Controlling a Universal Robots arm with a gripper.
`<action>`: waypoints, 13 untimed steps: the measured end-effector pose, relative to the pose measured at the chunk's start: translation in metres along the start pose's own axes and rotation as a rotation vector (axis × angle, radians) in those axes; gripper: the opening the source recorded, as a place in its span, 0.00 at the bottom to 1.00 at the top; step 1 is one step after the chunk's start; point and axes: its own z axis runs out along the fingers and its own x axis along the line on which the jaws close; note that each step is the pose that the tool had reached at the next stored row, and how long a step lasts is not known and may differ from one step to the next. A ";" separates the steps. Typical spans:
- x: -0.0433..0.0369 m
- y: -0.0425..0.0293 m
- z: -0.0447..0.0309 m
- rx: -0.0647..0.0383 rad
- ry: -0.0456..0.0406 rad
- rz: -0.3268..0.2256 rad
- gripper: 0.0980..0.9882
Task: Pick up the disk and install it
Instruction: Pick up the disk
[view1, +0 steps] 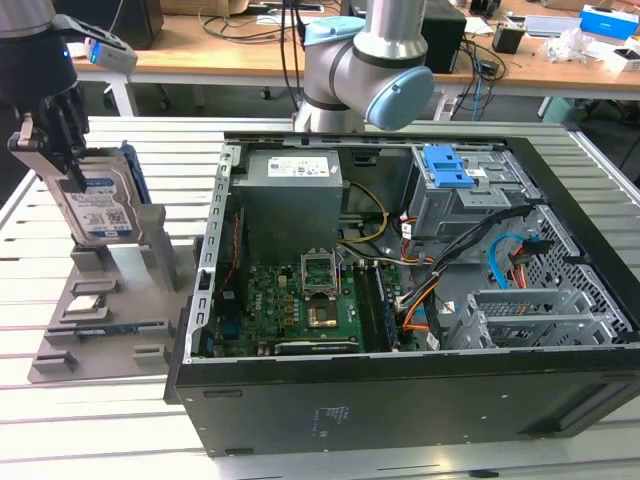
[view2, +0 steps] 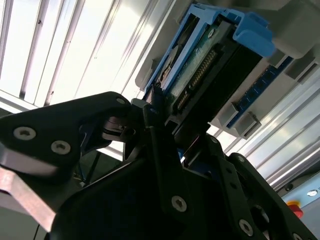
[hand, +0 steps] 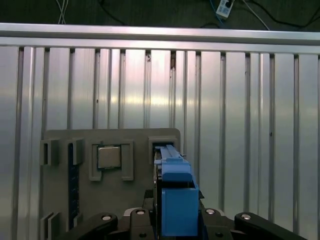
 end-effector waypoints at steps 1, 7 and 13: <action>-0.0001 0.0000 -0.0012 0.000 0.0000 0.000 0.30; -0.0006 0.0000 -0.0118 -0.002 0.0000 0.000 0.30; -0.0007 0.0002 -0.0194 -0.002 0.0001 0.000 0.30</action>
